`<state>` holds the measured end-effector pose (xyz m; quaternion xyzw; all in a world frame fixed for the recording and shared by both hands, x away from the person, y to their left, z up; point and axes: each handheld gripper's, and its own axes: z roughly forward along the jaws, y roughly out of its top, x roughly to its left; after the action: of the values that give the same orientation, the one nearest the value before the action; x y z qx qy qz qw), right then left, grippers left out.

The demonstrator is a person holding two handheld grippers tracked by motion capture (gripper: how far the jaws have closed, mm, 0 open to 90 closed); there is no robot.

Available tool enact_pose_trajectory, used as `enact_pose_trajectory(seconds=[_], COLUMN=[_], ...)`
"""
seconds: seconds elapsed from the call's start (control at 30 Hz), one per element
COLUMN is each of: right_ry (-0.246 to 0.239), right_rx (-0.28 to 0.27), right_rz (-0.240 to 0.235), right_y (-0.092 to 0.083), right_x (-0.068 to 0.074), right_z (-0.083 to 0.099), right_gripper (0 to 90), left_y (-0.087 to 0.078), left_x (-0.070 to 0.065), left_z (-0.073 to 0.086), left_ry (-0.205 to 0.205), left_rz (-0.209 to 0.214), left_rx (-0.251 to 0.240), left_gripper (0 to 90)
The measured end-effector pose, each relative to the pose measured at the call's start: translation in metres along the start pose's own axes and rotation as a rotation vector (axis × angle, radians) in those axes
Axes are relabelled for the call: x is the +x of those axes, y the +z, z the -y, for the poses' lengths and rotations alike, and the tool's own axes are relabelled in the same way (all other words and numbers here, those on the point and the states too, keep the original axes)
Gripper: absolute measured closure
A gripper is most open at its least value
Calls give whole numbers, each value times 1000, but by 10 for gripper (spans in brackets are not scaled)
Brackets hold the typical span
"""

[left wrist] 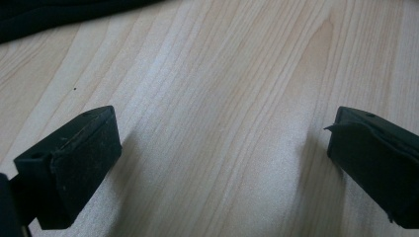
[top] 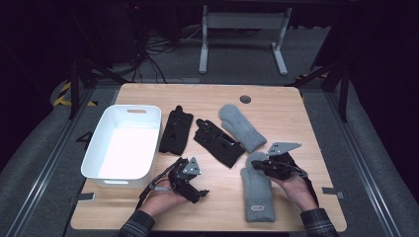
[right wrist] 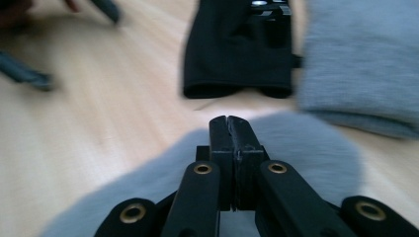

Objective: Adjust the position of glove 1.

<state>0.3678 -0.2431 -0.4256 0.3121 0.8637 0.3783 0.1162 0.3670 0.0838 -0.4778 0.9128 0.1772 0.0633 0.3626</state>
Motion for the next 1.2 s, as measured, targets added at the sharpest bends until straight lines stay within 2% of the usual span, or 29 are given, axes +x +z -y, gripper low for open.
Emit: enact_pose_trajectory(seconds=[0.03,0.07,0.2,0.33,0.43,0.57,0.83,1.2], right_ry=[-14,-14,-41,-85,-108,-107,-104,-63], right_rx=[3,3,21,43,89,115,120,114], right_rz=[-40,-40,-123,-178,-188,-194,-176,-144], right_y=[1,1,4,7,11,10,-9,-38], right_x=[11,11,39,63,70,71,70,48], right_z=[1,1,4,7,12,18,31,51], right_gripper=[900,900,900,900,900,900,900,900], left_y=[0,0,0,0,0,0,0,0], left_x=[0,0,0,0,0,0,0,0], left_z=[0,0,0,0,0,0,0,0], left_ry=[0,0,-2,-2,-2,-3,-3,-3], left_rz=[0,0,0,-1,-1,-1,-1,-1], left_rx=[1,1,1,1,1,1,1,1], left_gripper=[3,3,3,3,3,3,3,3])
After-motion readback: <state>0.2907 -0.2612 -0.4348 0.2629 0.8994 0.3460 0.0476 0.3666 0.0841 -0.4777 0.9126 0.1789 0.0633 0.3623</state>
